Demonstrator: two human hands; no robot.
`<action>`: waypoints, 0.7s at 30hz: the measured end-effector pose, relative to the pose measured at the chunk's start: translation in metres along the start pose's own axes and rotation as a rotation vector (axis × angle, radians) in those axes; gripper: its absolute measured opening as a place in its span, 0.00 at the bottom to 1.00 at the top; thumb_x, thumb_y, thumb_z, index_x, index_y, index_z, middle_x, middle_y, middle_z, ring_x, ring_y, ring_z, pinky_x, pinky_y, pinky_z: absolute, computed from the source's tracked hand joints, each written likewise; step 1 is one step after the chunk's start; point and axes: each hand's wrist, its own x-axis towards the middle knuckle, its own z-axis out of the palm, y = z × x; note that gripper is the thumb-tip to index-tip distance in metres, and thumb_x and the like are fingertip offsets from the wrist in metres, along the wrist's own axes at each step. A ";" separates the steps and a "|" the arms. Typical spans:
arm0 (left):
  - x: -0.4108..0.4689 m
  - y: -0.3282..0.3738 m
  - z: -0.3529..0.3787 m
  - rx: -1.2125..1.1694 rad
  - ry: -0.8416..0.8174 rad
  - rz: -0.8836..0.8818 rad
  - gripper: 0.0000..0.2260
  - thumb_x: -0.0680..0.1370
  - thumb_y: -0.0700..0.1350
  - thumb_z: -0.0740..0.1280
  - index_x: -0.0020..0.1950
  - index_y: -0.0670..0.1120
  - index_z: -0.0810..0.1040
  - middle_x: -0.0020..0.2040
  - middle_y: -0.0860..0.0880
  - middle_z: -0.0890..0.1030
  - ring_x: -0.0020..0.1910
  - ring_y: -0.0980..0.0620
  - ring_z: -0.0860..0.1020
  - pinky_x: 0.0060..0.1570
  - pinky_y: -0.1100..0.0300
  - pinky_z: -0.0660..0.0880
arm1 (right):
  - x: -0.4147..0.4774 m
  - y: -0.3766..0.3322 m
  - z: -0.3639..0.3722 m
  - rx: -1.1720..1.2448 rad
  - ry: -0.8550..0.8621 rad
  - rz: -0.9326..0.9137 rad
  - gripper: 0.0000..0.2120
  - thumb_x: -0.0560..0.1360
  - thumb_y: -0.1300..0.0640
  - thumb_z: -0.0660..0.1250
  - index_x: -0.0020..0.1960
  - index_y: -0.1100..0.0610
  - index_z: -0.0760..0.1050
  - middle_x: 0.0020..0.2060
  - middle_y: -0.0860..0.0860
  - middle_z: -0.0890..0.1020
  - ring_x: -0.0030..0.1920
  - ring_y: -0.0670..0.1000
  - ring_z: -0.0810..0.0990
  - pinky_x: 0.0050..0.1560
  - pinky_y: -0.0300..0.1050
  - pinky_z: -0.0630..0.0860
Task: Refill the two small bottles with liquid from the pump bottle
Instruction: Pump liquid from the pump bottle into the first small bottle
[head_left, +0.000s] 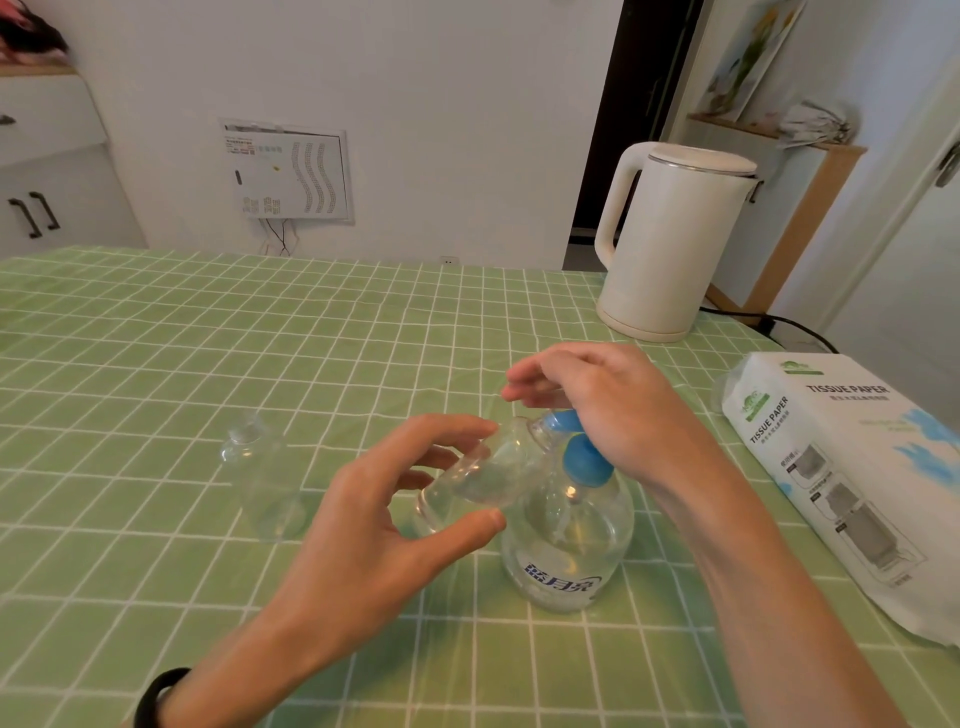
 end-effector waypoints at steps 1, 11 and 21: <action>0.000 0.000 0.000 0.001 0.000 -0.001 0.22 0.70 0.55 0.76 0.63 0.63 0.79 0.59 0.60 0.84 0.58 0.53 0.83 0.57 0.62 0.78 | 0.000 0.000 0.000 0.001 -0.011 -0.001 0.17 0.85 0.58 0.59 0.50 0.53 0.87 0.44 0.44 0.90 0.48 0.38 0.86 0.43 0.23 0.76; -0.001 -0.002 0.000 0.024 -0.006 -0.015 0.21 0.70 0.56 0.75 0.63 0.62 0.79 0.58 0.60 0.84 0.58 0.53 0.83 0.57 0.58 0.78 | 0.000 0.000 0.000 -0.053 -0.080 0.149 0.15 0.83 0.56 0.62 0.49 0.50 0.88 0.43 0.41 0.90 0.46 0.35 0.85 0.43 0.31 0.73; 0.000 -0.001 -0.001 0.019 0.002 -0.003 0.22 0.70 0.56 0.76 0.64 0.63 0.79 0.58 0.60 0.84 0.58 0.53 0.83 0.57 0.60 0.78 | -0.001 -0.002 0.001 -0.049 0.042 0.017 0.15 0.83 0.54 0.62 0.47 0.50 0.87 0.45 0.40 0.89 0.53 0.41 0.85 0.57 0.40 0.76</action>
